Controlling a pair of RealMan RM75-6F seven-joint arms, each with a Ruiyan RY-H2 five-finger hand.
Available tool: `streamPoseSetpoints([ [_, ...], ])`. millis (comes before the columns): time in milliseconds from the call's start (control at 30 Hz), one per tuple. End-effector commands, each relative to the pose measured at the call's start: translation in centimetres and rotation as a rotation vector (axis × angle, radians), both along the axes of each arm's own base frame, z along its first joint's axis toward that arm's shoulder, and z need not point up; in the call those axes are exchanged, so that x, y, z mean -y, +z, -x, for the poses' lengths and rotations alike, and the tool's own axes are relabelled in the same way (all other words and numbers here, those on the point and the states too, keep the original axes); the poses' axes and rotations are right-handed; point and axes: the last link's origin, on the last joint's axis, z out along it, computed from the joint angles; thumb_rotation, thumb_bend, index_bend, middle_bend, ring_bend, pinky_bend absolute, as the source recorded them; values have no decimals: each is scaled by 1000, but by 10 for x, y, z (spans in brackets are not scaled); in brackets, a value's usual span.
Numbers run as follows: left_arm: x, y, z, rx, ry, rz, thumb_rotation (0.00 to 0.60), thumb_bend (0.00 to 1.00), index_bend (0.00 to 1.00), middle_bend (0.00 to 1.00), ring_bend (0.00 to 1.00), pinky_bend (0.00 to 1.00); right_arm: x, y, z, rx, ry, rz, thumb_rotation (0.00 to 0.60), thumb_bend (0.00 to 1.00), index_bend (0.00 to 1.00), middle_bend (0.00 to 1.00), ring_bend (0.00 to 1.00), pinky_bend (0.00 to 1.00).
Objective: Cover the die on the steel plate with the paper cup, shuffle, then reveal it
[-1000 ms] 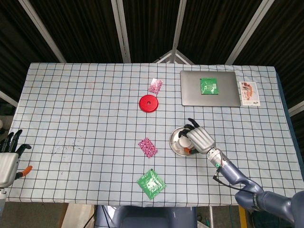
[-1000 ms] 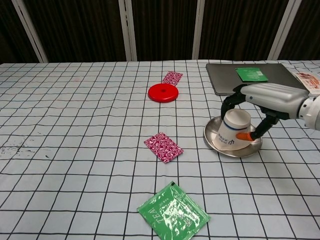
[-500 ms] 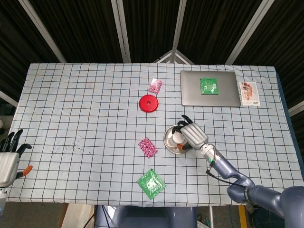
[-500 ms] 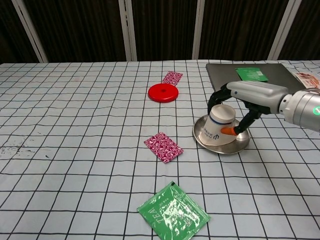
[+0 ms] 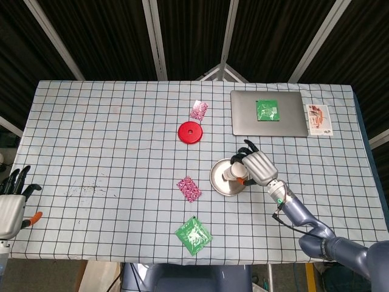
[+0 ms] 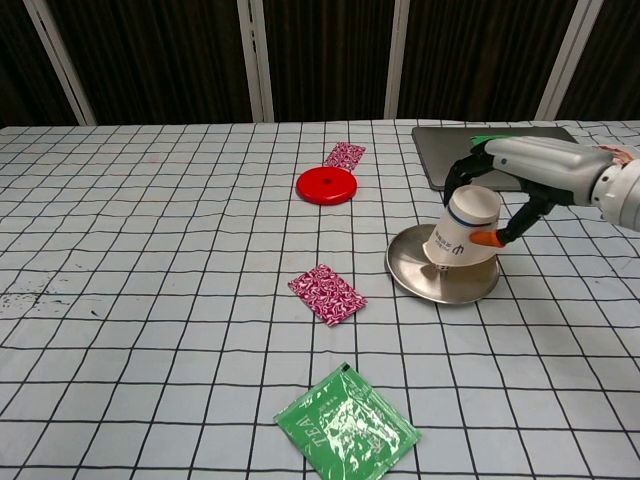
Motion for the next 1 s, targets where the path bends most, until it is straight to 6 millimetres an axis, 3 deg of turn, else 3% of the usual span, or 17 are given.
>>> streamPoseSetpoints([
  [33, 0, 0, 0, 1, -1, 1, 600, 236, 361, 0, 0, 128, -4, 11, 2, 11, -5, 5, 600, 423, 609, 507, 234, 0],
  [267, 1, -1, -1, 0, -4, 6, 600, 236, 361, 0, 0, 128, 4, 37, 5, 26, -34, 67, 600, 424, 609, 507, 234, 0],
  [467, 0, 0, 0, -1, 5, -5, 600, 236, 360, 0, 0, 128, 28, 54, 27, -31, -113, 143, 600, 424, 609, 507, 234, 0],
  [733, -1, -2, 0, -9, 9, -2, 600, 236, 361, 0, 0, 128, 37, 58, 63, -75, -222, 146, 600, 423, 608, 508, 234, 0],
  [1000, -1, -4, -1, -10, 9, -2, 600, 236, 361, 0, 0, 128, 34, 53, 71, -79, -214, 116, 600, 412, 589, 503, 232, 0],
])
